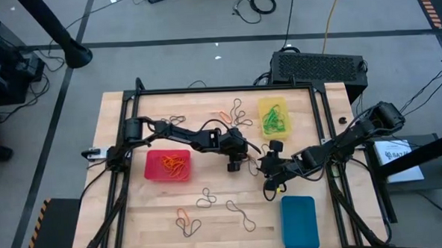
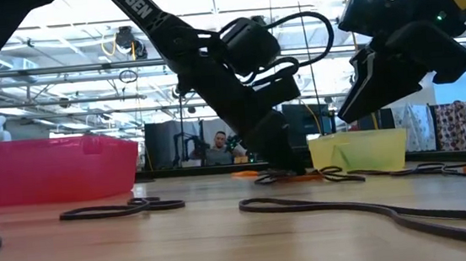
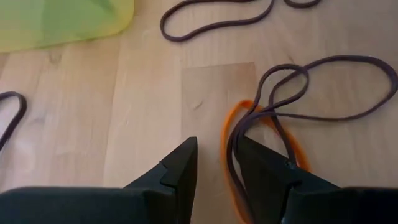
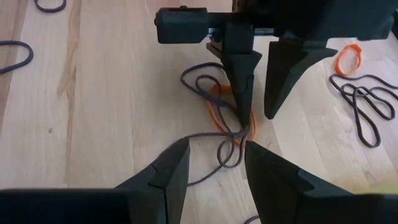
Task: Sort rubber bands into baskets
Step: Put the orange rubber band into the pink bin
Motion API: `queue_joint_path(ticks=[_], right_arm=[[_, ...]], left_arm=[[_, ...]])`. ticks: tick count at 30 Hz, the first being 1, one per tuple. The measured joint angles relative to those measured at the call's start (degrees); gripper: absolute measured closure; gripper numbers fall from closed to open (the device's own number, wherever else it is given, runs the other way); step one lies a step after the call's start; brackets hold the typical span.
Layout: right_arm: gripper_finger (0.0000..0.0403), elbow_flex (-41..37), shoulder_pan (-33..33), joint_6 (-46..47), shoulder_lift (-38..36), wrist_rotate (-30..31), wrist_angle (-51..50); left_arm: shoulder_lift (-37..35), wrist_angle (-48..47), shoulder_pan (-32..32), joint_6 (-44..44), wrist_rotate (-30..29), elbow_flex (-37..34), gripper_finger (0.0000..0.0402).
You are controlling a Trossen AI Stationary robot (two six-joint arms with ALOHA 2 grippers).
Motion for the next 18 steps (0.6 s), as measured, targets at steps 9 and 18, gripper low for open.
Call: queue_joint_path(ticks=[9,18], right_arm=[[0.0255,0.0,0.0,0.0,0.0,0.0,0.2],[0.0255,0.0,0.0,0.0,0.0,0.0,0.3]], left_arm=[[0.0,1.3,0.4,0.0,-2.0,0.0,0.0276],[0.0,1.5,0.5,0.0,0.6,-0.2,0.0276]])
